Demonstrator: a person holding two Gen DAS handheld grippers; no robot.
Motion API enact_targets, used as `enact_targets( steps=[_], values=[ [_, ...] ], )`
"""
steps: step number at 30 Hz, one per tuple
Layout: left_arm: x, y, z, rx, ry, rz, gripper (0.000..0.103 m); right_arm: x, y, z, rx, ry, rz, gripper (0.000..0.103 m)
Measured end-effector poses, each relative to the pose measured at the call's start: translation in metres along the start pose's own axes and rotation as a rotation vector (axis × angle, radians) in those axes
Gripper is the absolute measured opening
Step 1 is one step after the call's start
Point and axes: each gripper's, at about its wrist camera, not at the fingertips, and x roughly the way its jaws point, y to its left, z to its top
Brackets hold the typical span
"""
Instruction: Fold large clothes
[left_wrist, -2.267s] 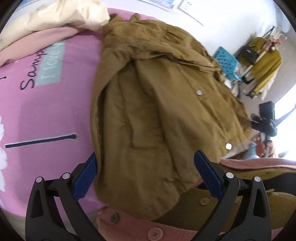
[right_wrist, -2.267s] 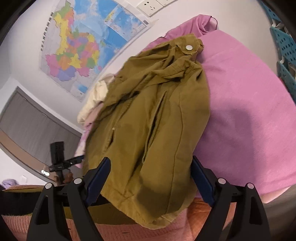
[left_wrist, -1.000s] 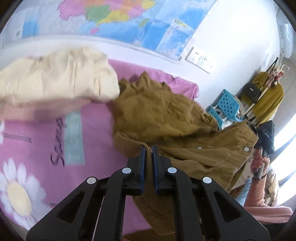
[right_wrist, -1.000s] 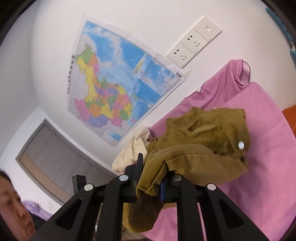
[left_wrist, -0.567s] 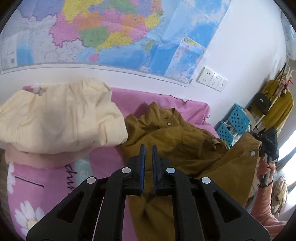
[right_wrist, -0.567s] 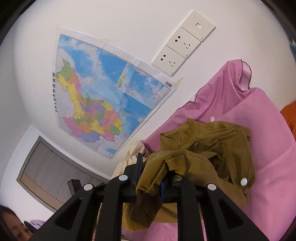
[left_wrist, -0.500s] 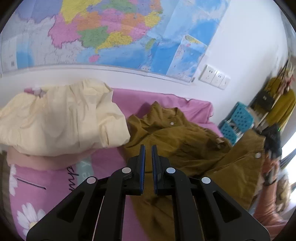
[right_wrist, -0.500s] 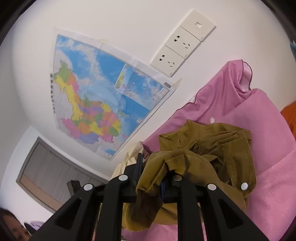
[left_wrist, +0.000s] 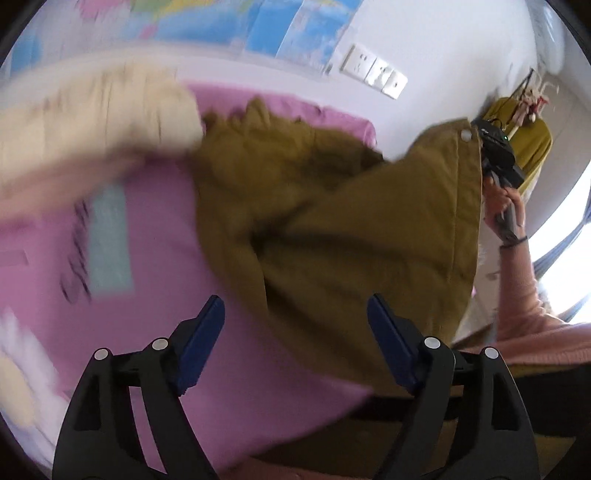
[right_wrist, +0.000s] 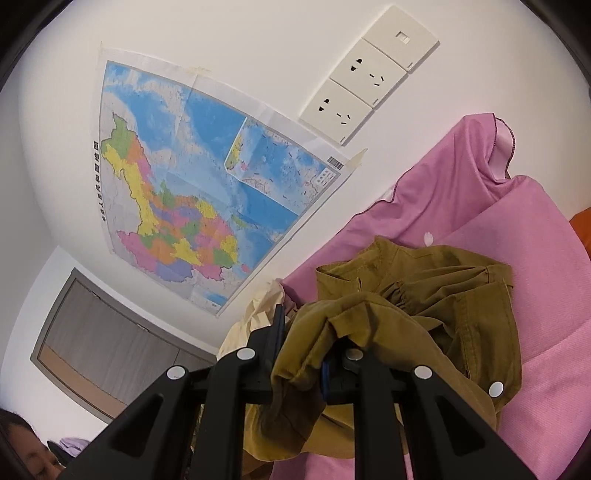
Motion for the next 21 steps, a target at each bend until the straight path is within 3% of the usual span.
enact_targets(
  steps=[3,5,10,11,12,13,14,15,17,21],
  values=[
    [0.011,0.013,-0.020,-0.098,0.041,-0.092,0.082,-0.001,-0.002,-0.001,0.000,0.000,0.007,0.015],
    [0.028,0.014,-0.030,-0.168,0.101,-0.215,0.083,-0.002,-0.001,-0.002,-0.001,0.001,0.007,0.015],
    [0.055,-0.011,-0.030,-0.128,0.133,-0.349,0.082,-0.003,0.000,-0.004,0.000,0.001,0.009,0.015],
    [0.058,-0.011,-0.028,-0.137,0.127,-0.366,0.079,-0.003,0.000,-0.004,-0.001,0.002,0.009,0.015],
    [0.060,-0.010,-0.024,-0.153,0.111,-0.389,0.068,-0.004,0.001,-0.005,-0.005,0.002,0.008,0.015],
    [0.062,-0.007,-0.020,-0.172,0.094,-0.388,0.057,-0.006,0.000,-0.005,-0.008,0.002,0.007,0.015],
    [0.062,-0.005,-0.017,-0.186,0.084,-0.370,0.039,-0.007,0.000,-0.006,-0.006,0.001,0.006,0.015],
    [0.060,-0.002,-0.013,-0.195,0.075,-0.370,0.033,-0.008,0.000,-0.006,-0.005,0.002,0.008,0.015],
    [0.044,-0.002,-0.002,-0.180,0.001,-0.321,0.025,-0.010,-0.001,-0.006,-0.004,0.001,0.002,0.015],
    [0.006,0.000,0.026,-0.157,-0.104,-0.255,0.021,-0.012,-0.006,-0.002,0.019,-0.010,-0.006,0.015]
  ],
)
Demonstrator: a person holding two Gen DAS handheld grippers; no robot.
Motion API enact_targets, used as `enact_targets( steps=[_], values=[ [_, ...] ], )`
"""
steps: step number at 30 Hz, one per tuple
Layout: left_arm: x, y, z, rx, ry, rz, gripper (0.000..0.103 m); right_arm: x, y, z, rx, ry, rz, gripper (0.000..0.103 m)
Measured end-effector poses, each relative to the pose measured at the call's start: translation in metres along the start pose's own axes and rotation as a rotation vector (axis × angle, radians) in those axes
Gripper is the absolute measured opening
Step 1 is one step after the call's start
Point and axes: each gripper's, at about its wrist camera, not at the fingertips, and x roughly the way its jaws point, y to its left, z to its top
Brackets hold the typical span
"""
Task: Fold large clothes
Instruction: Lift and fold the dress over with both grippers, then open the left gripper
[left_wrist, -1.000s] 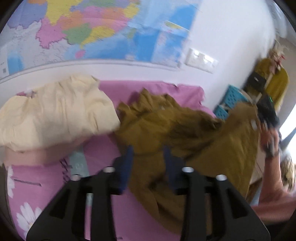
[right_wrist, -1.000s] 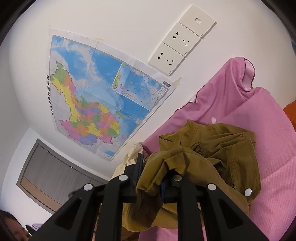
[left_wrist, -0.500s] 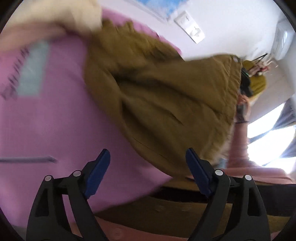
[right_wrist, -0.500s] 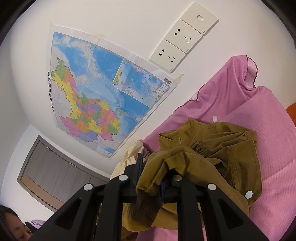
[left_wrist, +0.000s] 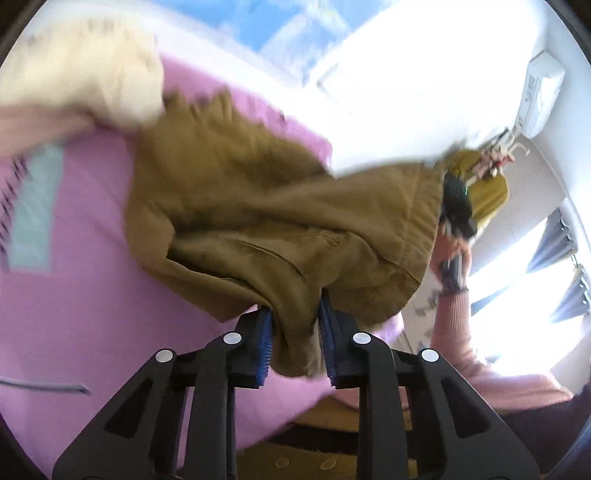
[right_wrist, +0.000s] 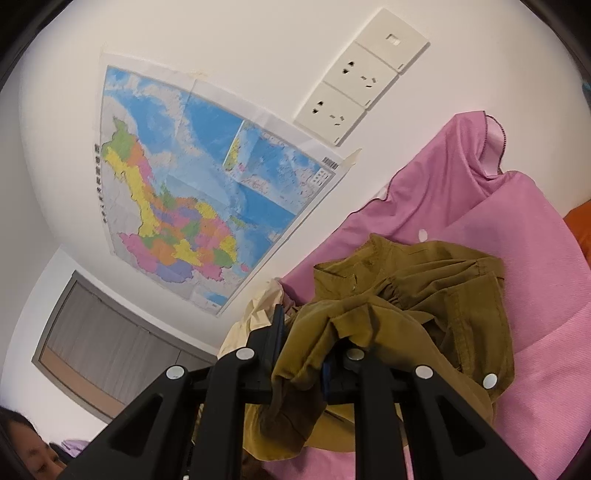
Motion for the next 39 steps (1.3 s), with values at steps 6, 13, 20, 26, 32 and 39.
enact_targets(
  steps=[6,13,20,26,32,39],
  values=[
    [-0.017,-0.001,0.078,0.009,-0.069,0.157,0.016,0.011,-0.006,0.012,0.027,-0.002,0.001,0.016],
    [0.017,0.025,0.160,-0.030,-0.053,0.255,0.015,0.032,-0.028,0.037,0.126,-0.003,-0.045,0.020],
    [0.067,0.057,0.199,-0.075,0.026,0.358,0.018,0.064,-0.066,0.066,0.254,0.010,-0.125,0.027],
    [0.075,0.054,0.213,-0.013,0.003,0.443,0.074,0.093,-0.089,0.073,0.289,0.034,-0.184,0.028],
    [0.051,0.004,0.204,0.217,-0.117,0.476,0.081,0.107,-0.096,0.075,0.280,0.045,-0.198,0.028],
    [0.112,-0.033,0.174,0.428,0.004,0.509,0.081,0.111,-0.095,0.077,0.272,0.045,-0.199,0.032]
  ],
)
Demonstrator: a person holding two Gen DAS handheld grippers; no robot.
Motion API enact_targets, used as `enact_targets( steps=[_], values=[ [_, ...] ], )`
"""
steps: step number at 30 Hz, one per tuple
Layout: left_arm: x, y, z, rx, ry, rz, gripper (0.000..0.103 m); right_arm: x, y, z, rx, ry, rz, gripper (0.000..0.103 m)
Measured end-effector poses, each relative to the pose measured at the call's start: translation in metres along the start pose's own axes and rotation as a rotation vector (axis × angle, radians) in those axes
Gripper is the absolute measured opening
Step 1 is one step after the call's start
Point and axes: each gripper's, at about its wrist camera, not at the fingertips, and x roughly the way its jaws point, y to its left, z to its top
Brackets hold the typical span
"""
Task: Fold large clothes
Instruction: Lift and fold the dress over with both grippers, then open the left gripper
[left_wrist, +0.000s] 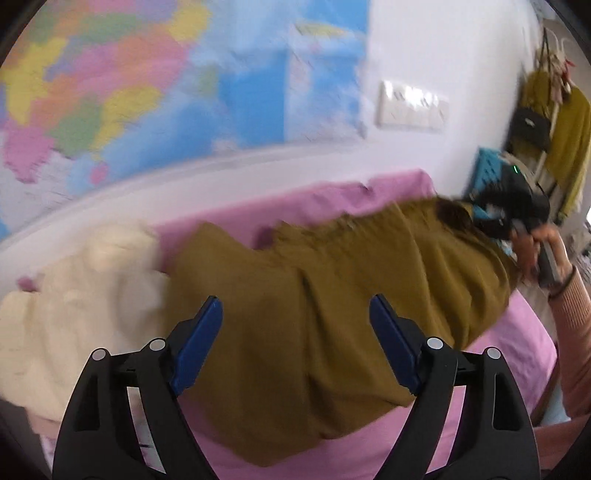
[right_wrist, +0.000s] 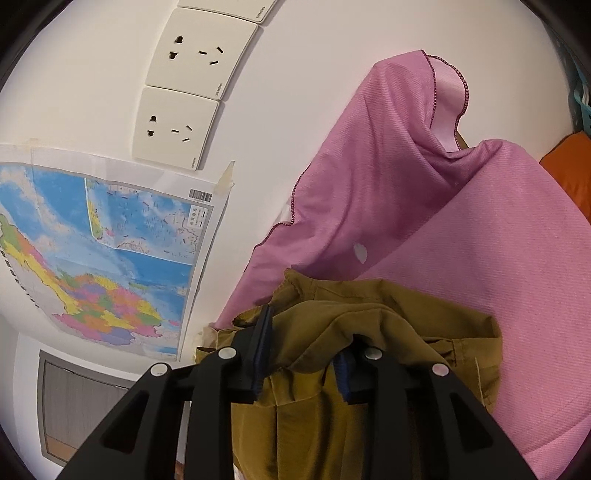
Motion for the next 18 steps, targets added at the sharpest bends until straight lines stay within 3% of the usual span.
enact_targets(
  steps=[7,9,18],
  values=[
    [0.064,-0.013,-0.011,-0.008,0.132,0.036,0.072,-0.002,0.002,-0.002,-0.016,-0.001,0.003,0.042],
    [0.068,-0.013,-0.013,-0.016,0.135,0.045,0.072,-0.006,0.005,-0.004,-0.041,-0.003,0.010,0.051],
    [0.072,-0.017,-0.017,-0.001,0.120,0.085,0.072,-0.011,0.037,-0.016,-0.220,-0.002,-0.044,0.068]
  ],
)
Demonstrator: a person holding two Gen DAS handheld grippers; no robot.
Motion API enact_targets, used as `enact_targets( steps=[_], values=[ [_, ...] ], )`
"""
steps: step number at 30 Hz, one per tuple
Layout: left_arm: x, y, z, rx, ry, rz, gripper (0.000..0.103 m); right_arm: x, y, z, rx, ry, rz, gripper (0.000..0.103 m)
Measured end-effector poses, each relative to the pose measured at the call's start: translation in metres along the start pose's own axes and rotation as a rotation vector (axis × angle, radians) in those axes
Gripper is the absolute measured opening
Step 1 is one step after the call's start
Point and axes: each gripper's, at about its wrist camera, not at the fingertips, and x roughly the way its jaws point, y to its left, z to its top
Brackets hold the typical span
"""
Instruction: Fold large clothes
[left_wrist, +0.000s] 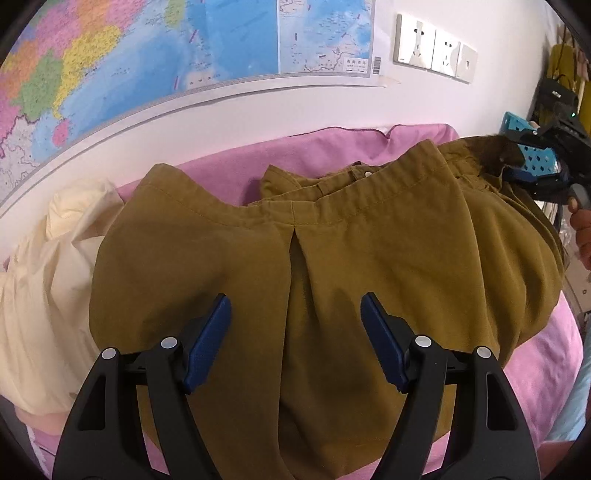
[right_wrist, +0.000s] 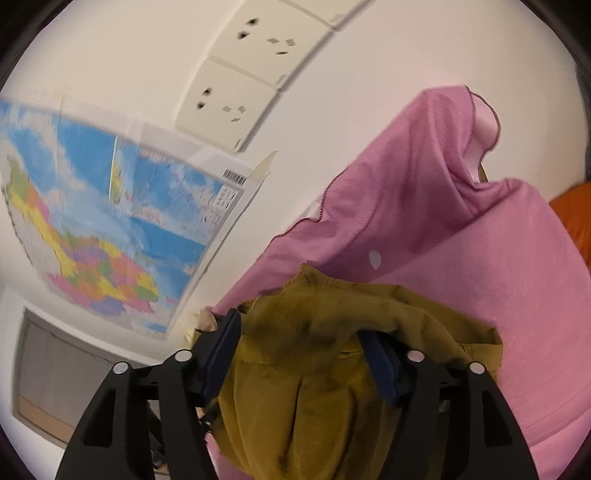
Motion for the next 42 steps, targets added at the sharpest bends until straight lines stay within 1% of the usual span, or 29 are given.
enact_targets(
  steps=[4,7,8,9,10,14,16,17,18,19,20,21,22,23,24,25,29,30,32,35,37,38,40,41,42],
  values=[
    [0.002,0.000,0.000,-0.001,0.003,0.005,0.072,0.003,0.015,-0.006,-0.105,0.018,-0.046,0.068],
    [0.005,0.003,0.001,-0.012,0.010,0.014,0.072,0.004,0.030,-0.015,-0.211,0.027,-0.114,0.071],
    [0.006,0.004,0.001,-0.013,0.012,0.020,0.072,0.004,0.035,-0.019,-0.250,0.032,-0.143,0.075],
    [0.006,0.006,0.001,-0.015,0.014,0.022,0.072,0.005,0.040,-0.024,-0.297,0.036,-0.178,0.076],
    [0.007,0.007,0.001,-0.019,0.029,0.023,0.072,0.006,0.046,-0.029,-0.348,0.046,-0.213,0.076],
    [0.008,0.011,0.001,-0.025,0.031,0.023,0.076,0.018,0.060,-0.052,-0.531,0.080,-0.377,0.077],
    [0.009,0.010,0.000,-0.023,0.031,0.032,0.078,0.026,0.061,-0.059,-0.580,0.093,-0.425,0.077],
    [0.010,0.010,0.000,-0.022,0.033,0.033,0.078,0.032,0.060,-0.062,-0.595,0.109,-0.440,0.074],
    [0.011,0.010,0.000,-0.021,0.035,0.035,0.078,0.039,0.059,-0.065,-0.614,0.126,-0.451,0.062],
    [0.011,0.009,-0.001,-0.020,0.036,0.037,0.078,0.045,0.058,-0.067,-0.629,0.139,-0.462,0.056],
    [0.012,0.009,0.000,-0.018,0.037,0.039,0.078,0.050,0.057,-0.070,-0.642,0.158,-0.460,0.040],
    [0.012,0.009,0.000,-0.017,0.039,0.044,0.079,0.057,0.057,-0.072,-0.662,0.165,-0.471,0.028],
    [0.013,0.010,0.000,-0.021,0.042,0.049,0.079,0.060,0.058,-0.074,-0.686,0.158,-0.495,0.023],
    [0.013,0.010,0.000,-0.021,0.043,0.051,0.078,0.062,0.061,-0.076,-0.714,0.144,-0.496,0.011],
    [0.013,0.010,0.000,-0.022,0.044,0.053,0.078,0.060,0.065,-0.075,-0.722,0.125,-0.485,0.007],
    [0.013,0.011,0.000,-0.022,0.045,0.056,0.078,0.058,0.068,-0.074,-0.726,0.110,-0.486,0.006],
    [0.010,0.013,0.004,-0.019,0.025,0.071,0.078,0.039,0.092,-0.057,-0.712,-0.034,-0.458,0.004],
    [0.010,0.014,0.006,-0.026,0.022,0.077,0.078,0.037,0.097,-0.049,-0.708,-0.054,-0.438,0.004],
    [0.010,0.017,0.010,-0.044,0.017,0.084,0.078,0.043,0.104,-0.038,-0.713,-0.088,-0.447,0.004],
    [0.013,0.019,0.015,-0.065,0.015,0.085,0.077,0.072,0.096,-0.021,-0.688,-0.043,-0.482,0.004],
    [0.014,0.019,0.015,-0.072,0.009,0.089,0.077,0.097,0.086,-0.019,-0.709,-0.004,-0.562,0.004],
    [0.014,0.018,0.016,-0.071,0.005,0.093,0.077,0.104,0.082,-0.019,-0.701,0.008,-0.586,0.004],
    [0.017,0.014,0.015,-0.051,0.006,0.104,0.077,0.126,0.064,-0.019,-0.657,0.111,-0.632,0.005],
    [0.020,0.011,0.014,-0.037,0.014,0.116,0.078,0.134,0.059,-0.021,-0.665,0.140,-0.654,0.006],
    [0.024,0.010,0.014,-0.028,0.023,0.125,0.079,0.142,0.054,-0.025,-0.699,0.155,-0.700,0.008]
  ],
)
